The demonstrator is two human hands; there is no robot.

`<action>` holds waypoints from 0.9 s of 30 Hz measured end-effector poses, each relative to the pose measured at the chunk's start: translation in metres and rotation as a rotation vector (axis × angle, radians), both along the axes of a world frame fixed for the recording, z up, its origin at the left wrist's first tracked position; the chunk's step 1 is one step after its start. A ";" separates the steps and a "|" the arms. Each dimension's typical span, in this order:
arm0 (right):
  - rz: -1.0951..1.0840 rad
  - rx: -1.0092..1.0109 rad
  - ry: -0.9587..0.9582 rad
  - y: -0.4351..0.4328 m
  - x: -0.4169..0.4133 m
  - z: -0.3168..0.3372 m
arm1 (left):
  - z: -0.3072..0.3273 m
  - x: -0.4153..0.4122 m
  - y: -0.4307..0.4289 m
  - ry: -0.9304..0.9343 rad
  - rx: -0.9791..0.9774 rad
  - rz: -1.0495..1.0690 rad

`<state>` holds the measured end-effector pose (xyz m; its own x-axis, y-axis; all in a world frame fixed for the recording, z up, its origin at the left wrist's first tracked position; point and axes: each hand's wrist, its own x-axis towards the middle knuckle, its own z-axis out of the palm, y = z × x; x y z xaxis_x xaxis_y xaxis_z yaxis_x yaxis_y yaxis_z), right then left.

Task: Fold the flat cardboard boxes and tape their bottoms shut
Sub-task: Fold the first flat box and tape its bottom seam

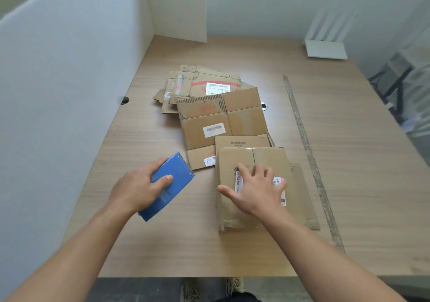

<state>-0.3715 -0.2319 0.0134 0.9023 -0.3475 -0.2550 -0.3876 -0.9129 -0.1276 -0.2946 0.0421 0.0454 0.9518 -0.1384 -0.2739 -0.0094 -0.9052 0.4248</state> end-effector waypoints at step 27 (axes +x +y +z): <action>-0.410 0.036 0.098 0.016 -0.043 -0.009 | 0.002 -0.001 -0.005 0.010 -0.114 -0.168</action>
